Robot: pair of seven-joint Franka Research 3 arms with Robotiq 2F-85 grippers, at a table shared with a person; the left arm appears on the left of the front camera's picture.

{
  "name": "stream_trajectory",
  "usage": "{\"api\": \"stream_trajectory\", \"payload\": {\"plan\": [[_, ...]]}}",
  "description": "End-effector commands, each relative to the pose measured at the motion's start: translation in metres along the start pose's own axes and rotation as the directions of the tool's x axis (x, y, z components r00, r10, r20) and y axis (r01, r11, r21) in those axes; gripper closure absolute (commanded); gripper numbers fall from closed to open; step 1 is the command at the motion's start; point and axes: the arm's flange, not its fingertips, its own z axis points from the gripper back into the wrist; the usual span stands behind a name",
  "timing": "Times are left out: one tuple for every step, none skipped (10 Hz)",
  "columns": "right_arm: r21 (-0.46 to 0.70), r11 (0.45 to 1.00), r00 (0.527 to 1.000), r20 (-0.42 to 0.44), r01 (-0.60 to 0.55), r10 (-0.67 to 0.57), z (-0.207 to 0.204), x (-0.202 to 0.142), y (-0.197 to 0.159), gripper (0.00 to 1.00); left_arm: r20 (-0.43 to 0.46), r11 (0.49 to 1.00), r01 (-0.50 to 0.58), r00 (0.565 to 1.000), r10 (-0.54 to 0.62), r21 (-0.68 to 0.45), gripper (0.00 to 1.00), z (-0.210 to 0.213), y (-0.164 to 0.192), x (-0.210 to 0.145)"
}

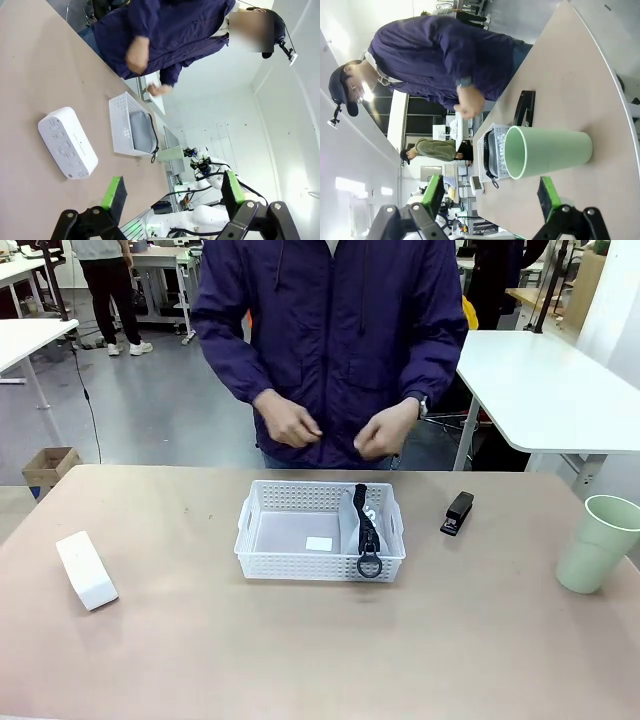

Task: Efficiently arrange items inside the basket to fit them all.
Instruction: Pick up the Digital clock and place it inside the Organizing basket.

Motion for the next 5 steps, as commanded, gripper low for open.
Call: {"api": "stream_trajectory", "payload": {"plan": [[0.024, 1.000, 1.000, 0.011, -0.020, 0.020, 0.000, 0.002, 0.002, 0.00, 0.004, 1.000, 0.025, 1.000, -0.025, -0.018, 0.00, 0.001, 0.000, 0.002], [0.024, 1.000, 1.000, 0.011, -0.020, 0.020, 0.000, 0.002, 0.002, 0.00, 0.000, 1.000, 0.000, 1.000, 0.000, 0.000, 0.00, 0.000, 0.000, 0.000], [0.024, 1.000, 1.000, 0.011, -0.020, 0.020, 0.000, 0.002, 0.002, 0.00, -0.062, 0.991, 0.050, 0.997, -0.043, 0.120, 0.00, 0.000, -0.002, -0.002], [0.024, 1.000, 1.000, 0.011, -0.020, 0.020, 0.000, 0.002, 0.002, 0.00, -0.143, 0.987, 0.044, 0.989, -0.022, 0.156, 0.00, -0.008, -0.012, -0.002], [0.024, 1.000, 1.000, 0.011, -0.020, 0.020, 0.000, 0.002, 0.002, 0.00, -0.250, 0.967, 0.095, 0.968, -0.034, 0.237, 0.00, -0.022, -0.032, -0.004]]}}
